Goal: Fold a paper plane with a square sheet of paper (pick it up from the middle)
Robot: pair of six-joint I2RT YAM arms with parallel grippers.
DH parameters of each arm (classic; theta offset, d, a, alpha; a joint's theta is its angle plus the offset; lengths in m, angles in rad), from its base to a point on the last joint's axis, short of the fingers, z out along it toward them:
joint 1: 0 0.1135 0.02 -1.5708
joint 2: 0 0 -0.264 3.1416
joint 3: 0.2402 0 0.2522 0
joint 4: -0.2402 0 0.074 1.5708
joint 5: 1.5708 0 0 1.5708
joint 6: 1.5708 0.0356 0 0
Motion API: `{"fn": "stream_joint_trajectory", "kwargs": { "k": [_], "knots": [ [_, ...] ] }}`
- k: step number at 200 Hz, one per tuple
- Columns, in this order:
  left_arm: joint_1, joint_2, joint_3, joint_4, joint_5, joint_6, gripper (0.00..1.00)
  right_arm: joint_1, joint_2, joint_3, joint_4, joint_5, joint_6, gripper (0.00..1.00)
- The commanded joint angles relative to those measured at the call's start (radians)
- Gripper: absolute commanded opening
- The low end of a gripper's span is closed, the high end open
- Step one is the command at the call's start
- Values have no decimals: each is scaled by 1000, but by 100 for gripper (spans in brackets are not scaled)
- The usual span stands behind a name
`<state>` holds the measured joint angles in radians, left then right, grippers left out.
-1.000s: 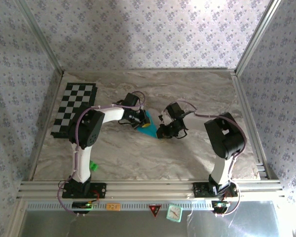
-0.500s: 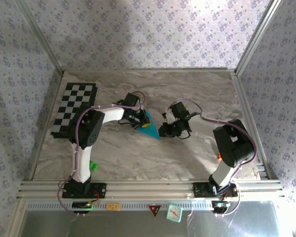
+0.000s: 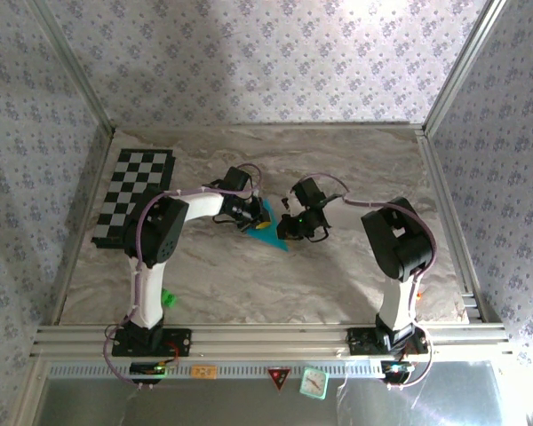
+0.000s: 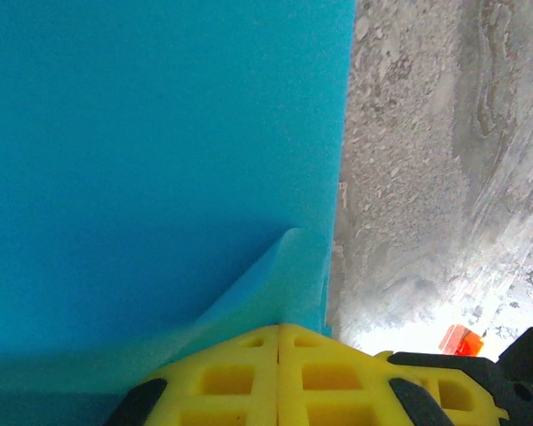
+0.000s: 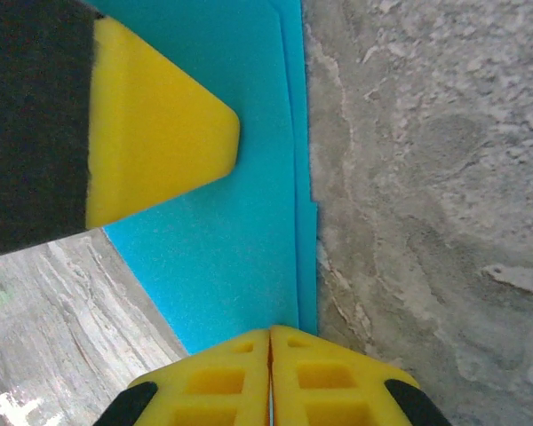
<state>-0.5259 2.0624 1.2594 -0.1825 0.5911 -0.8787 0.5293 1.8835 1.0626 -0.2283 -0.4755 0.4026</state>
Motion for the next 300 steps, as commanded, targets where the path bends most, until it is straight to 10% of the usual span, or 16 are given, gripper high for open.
{"fn": "stream_joint_trajectory", "kwargs": {
  "k": [1, 189, 300],
  "knots": [
    [11, -21, -9, -24, -73, 36, 9, 4, 45, 9, -115, 83, -22, 9],
    [-69, -12, -87, 89, -80, 137, 6, -3, 117, 42, -228, 169, -4, 7],
    [112, 5, -42, 63, -94, 204, 10, -16, 166, 15, -312, 307, -24, 5]
  ]
}}
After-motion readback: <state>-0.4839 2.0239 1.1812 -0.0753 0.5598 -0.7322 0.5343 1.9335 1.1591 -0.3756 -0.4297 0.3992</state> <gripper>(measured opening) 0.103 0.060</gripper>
